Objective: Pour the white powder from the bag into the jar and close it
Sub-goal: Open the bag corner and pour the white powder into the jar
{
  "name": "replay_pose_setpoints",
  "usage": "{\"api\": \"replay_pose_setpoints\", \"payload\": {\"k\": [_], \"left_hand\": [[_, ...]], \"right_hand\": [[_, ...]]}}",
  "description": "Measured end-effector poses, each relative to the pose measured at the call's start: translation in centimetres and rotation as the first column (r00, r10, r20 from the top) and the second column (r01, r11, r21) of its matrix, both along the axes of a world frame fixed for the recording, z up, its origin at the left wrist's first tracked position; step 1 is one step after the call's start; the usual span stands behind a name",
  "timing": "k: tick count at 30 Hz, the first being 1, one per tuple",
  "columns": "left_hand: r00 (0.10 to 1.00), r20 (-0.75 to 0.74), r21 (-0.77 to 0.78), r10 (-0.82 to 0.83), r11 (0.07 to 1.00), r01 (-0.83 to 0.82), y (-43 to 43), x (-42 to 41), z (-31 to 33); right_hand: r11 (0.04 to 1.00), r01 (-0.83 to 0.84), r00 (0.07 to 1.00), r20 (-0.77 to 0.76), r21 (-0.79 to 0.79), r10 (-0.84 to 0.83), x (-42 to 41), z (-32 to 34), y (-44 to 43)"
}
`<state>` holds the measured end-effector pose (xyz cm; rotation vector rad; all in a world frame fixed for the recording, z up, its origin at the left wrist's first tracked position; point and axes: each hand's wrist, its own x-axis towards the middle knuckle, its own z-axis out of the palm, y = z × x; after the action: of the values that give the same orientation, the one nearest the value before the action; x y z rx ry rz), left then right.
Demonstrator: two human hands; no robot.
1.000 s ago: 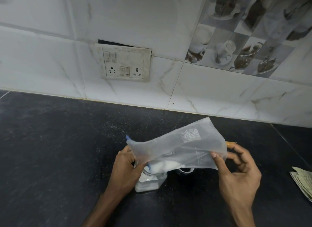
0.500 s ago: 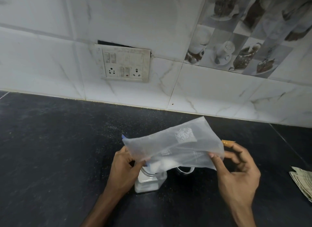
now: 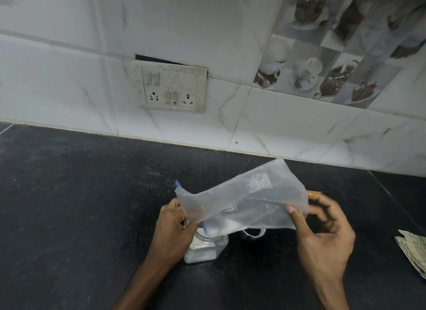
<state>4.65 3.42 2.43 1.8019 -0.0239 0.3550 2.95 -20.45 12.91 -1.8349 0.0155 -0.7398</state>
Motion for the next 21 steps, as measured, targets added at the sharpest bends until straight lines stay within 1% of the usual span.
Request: {"api": "replay_pose_setpoints", "payload": {"k": [7, 11, 17, 21], "left_hand": [[1.000, 0.007, 0.036, 0.025, 0.999, -0.025, -0.01, -0.06, 0.30], [1.000, 0.023, 0.007, 0.012, 1.000, -0.012, 0.00, -0.17, 0.38], [0.999, 0.038, 0.025, 0.007, 1.000, -0.008, -0.04, -0.34, 0.81], [0.999, 0.022, 0.021, 0.027, 0.999, -0.028, -0.03, -0.25, 0.41]], "right_hand": [[1.000, -0.012, 1.000, 0.009, 0.003, 0.012, -0.14, -0.21, -0.02], [1.000, -0.007, 1.000, 0.013, -0.004, 0.007, -0.07, -0.39, -0.18], [1.000, -0.009, 1.000, 0.011, 0.002, 0.009, -0.12, -0.47, -0.24], [1.000, -0.010, 1.000, 0.021, -0.008, 0.010, -0.17, -0.48, -0.27]]}}
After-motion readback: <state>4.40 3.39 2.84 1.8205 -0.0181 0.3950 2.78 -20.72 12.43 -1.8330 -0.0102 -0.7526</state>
